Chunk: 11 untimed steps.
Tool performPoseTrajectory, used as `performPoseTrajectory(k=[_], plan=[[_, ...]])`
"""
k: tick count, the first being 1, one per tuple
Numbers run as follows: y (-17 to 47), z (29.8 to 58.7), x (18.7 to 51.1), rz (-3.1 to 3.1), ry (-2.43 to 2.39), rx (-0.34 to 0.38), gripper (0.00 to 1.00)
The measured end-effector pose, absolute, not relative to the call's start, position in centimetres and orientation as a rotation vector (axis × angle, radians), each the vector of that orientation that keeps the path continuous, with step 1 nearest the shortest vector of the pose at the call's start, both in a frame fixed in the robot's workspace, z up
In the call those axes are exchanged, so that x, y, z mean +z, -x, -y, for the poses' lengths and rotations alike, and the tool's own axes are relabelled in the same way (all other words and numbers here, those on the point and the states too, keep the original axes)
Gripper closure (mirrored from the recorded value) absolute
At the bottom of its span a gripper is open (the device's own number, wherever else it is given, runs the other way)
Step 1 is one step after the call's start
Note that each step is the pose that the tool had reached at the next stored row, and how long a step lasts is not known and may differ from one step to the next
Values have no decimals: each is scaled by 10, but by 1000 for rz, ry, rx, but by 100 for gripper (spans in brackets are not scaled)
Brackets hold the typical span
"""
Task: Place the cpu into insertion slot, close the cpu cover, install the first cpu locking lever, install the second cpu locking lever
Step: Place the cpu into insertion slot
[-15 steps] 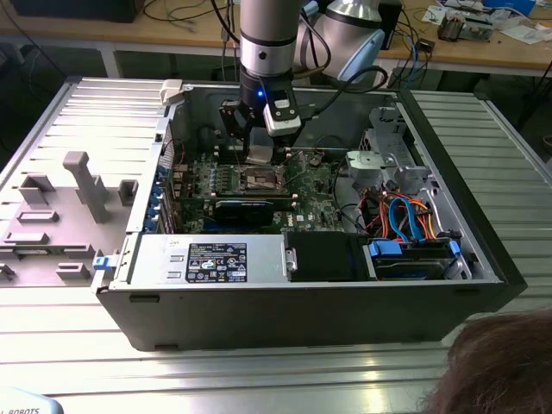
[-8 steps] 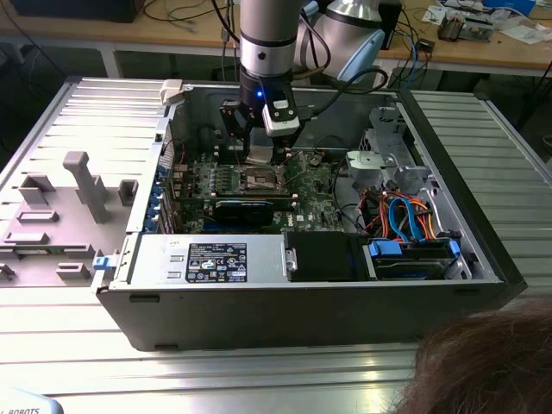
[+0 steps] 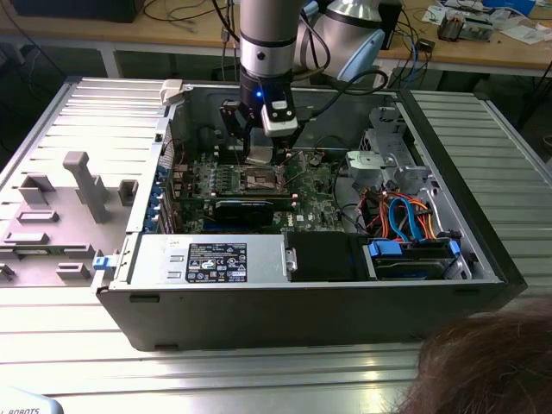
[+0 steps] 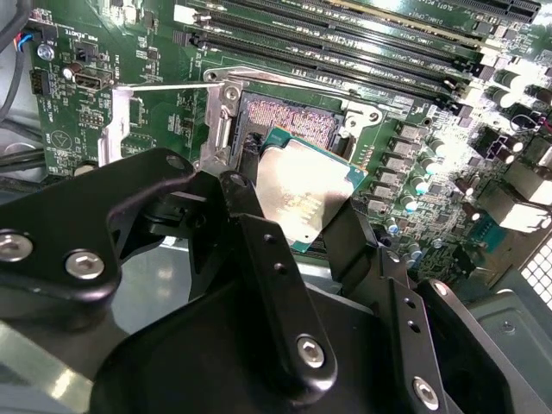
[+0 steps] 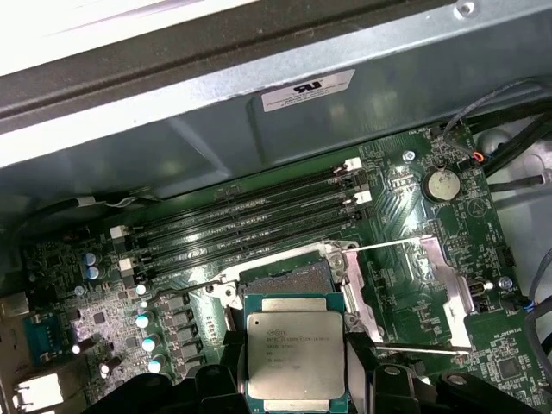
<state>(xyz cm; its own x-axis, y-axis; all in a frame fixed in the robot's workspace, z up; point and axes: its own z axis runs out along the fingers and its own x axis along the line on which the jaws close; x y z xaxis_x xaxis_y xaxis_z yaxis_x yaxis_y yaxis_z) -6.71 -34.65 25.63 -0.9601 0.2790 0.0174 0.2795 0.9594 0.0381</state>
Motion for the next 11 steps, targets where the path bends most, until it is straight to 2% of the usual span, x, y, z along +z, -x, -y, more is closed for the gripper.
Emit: performPoseTrajectory(k=[11], plan=[[67,347,255,3090,499,-61,46]])
